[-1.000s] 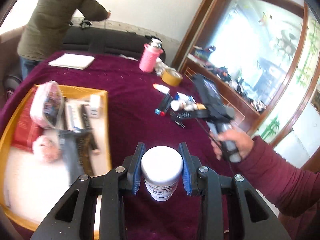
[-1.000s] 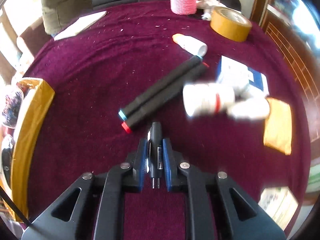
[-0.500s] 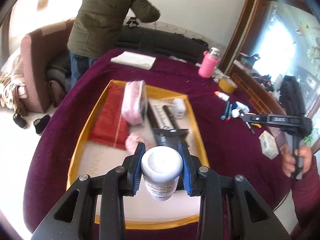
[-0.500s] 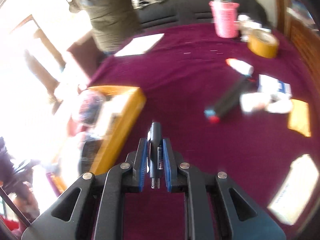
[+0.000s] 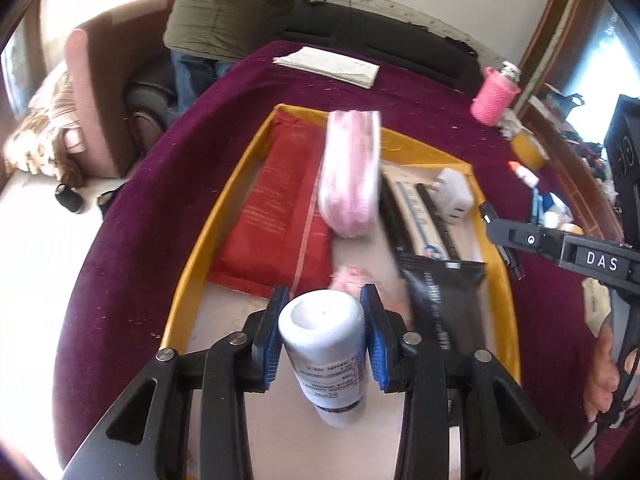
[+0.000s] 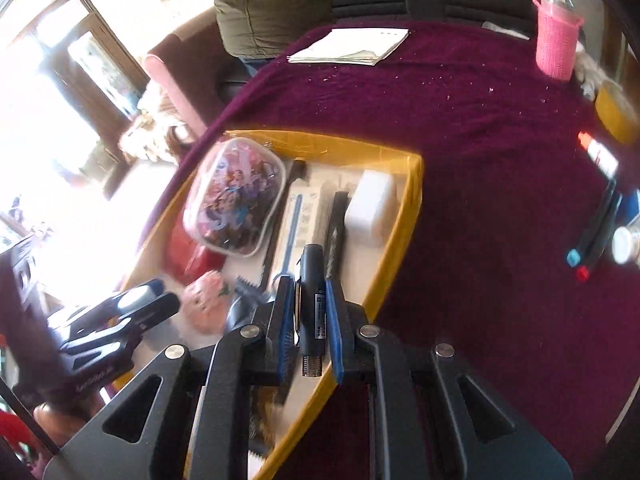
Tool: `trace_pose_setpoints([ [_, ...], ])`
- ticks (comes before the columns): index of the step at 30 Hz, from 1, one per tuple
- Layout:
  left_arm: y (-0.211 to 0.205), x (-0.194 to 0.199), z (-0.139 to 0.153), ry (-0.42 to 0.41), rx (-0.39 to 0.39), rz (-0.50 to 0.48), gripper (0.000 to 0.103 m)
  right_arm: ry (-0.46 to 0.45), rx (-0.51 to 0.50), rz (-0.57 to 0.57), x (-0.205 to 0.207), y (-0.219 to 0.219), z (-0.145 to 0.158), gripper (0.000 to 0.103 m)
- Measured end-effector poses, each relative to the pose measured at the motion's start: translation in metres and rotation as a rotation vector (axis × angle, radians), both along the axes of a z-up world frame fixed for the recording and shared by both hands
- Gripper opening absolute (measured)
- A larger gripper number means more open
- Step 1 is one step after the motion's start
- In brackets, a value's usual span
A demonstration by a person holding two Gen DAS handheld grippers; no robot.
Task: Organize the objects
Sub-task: 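Lower the white bottle and black pen into the yellow box and open both grippers, then move the left gripper to the two black markers and grasp them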
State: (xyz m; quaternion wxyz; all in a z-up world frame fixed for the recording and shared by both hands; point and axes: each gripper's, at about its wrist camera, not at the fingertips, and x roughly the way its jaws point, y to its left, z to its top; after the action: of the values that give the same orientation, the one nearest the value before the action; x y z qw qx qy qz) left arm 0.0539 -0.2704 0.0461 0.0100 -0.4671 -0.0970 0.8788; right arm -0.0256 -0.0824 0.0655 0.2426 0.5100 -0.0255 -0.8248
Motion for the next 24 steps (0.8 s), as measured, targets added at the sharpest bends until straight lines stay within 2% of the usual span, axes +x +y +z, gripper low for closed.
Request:
trace_pose_setpoints([
  [3, -0.008, 0.005, -0.002, 0.006, 0.003, 0.023, 0.041, 0.019, 0.085, -0.013, -0.011, -0.014, -0.006, 0.013],
  [5, -0.014, 0.013, 0.000, 0.025, 0.002, 0.031, 0.057, 0.044, 0.181, -0.023, -0.015, -0.020, -0.012, 0.013],
  [7, -0.019, 0.022, 0.004, 0.049, -0.007, 0.041, 0.058, 0.039, 0.220, -0.037, -0.015, -0.020, -0.016, 0.016],
  [11, -0.030, 0.039, 0.013, 0.089, -0.002, 0.071, 0.064, 0.024, 0.179, -0.058, -0.013, -0.015, -0.016, 0.034],
  [15, -0.030, 0.057, 0.027, 0.144, -0.006, 0.079, 0.064, 0.094, 0.160, -0.089, -0.004, -0.001, 0.002, 0.038],
  [17, -0.023, 0.066, 0.036, 0.181, 0.002, 0.064, 0.069, 0.132, 0.144, -0.119, 0.004, 0.013, 0.012, 0.048],
  [19, -0.014, 0.068, 0.044, 0.204, 0.020, 0.036, 0.069, 0.167, 0.120, -0.160, 0.015, 0.035, 0.022, 0.051],
  [24, 0.025, 0.059, 0.057, 0.201, 0.062, -0.072, 0.069, 0.212, 0.110, -0.258, 0.038, 0.101, 0.035, 0.054],
])
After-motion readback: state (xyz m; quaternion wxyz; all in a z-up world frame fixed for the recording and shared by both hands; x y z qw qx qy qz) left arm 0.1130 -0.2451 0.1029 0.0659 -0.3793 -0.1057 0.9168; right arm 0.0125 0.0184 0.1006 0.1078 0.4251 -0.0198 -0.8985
